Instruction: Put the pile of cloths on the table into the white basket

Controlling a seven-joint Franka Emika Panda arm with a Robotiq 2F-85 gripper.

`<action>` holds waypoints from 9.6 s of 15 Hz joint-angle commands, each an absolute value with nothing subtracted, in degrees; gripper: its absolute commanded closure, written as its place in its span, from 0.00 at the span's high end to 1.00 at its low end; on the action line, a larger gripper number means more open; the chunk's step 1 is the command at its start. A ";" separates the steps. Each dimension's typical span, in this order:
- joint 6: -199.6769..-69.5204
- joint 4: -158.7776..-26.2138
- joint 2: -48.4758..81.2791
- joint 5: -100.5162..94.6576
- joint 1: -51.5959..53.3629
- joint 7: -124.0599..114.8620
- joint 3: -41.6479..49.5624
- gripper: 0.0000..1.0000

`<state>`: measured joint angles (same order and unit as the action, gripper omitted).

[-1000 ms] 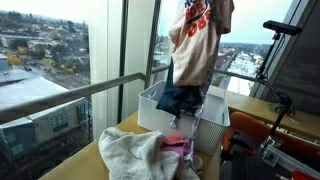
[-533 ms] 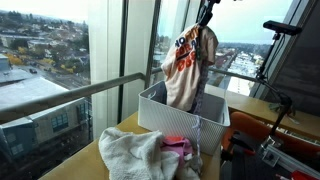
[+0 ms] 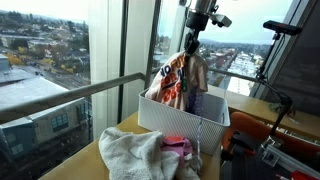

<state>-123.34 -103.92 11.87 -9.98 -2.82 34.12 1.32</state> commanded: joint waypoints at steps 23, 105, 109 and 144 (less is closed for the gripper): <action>-140.63 -120.49 12.80 -15.28 7.50 29.29 -8.60 1.00; -141.84 -111.61 35.99 -14.45 -4.86 38.04 -0.51 0.47; -141.29 -113.89 28.76 -15.52 -4.53 36.65 0.25 0.75; -146.51 -130.58 23.45 -24.07 3.20 74.18 -8.08 1.00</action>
<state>-145.45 -130.94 21.64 -22.32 3.65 71.60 -9.44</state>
